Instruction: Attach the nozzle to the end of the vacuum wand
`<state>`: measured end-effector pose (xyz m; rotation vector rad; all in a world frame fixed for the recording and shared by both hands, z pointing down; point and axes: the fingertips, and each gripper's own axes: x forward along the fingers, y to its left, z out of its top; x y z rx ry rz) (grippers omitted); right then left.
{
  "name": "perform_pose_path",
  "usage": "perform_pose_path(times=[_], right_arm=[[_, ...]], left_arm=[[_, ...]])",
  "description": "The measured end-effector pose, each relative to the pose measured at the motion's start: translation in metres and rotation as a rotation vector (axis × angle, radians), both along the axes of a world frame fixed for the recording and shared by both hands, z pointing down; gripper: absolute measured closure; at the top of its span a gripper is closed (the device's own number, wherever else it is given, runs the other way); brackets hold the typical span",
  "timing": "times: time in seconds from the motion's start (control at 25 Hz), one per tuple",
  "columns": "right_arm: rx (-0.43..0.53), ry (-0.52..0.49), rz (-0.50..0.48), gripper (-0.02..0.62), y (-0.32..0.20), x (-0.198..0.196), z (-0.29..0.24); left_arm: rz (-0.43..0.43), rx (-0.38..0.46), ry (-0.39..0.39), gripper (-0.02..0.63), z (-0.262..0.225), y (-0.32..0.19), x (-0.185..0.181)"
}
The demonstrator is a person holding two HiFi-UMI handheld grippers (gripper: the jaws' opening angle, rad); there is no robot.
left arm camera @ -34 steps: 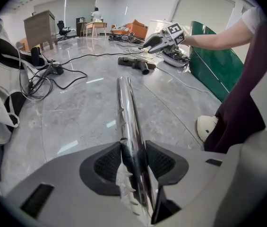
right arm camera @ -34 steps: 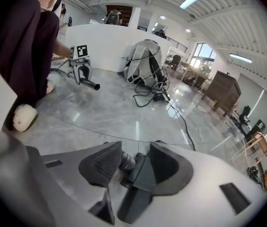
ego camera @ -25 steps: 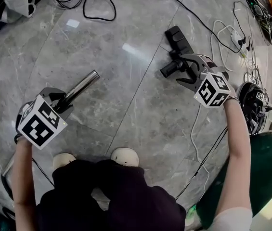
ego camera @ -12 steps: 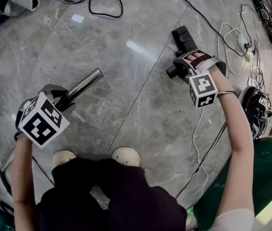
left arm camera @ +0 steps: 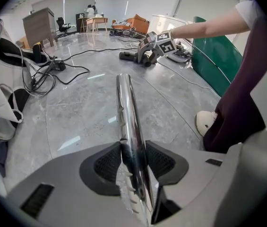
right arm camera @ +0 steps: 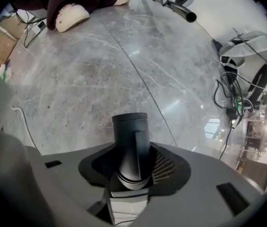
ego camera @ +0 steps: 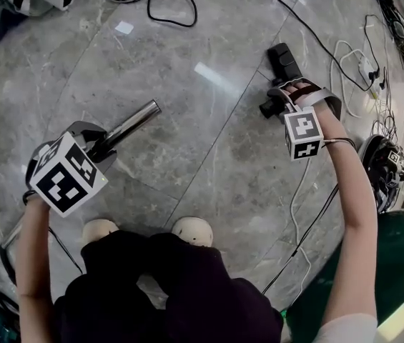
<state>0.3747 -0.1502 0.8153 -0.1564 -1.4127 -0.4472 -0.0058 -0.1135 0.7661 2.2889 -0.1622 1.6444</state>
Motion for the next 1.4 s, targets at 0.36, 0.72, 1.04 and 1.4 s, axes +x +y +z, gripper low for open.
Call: perform_pose_path(times=[0.36,0.72,1.04,1.4], right_arm=[[0.102,-0.211,0.16,0.403,-0.012,-0.051,-0.063],[0.062,-0.438,0.128,0.403,-0.022,-0.175,-0.093],[-0.019,-0.509,0.019,0.403,-0.011,-0.278,-0.089],[-0.043,-0.572,0.031,0.403,-0.013,-0.305,-0.094]], left_arm=[[0.023,-0.004,0.031,0.442,-0.018,0.012,-0.005],[0.032,0.017,0.075,0.44,-0.046,0.021,-0.013],[0.018,0.037,0.098,0.44,-0.059,0.024,-0.027],[0.013,0.043,0.096,0.44,-0.059,0.025,-0.037]])
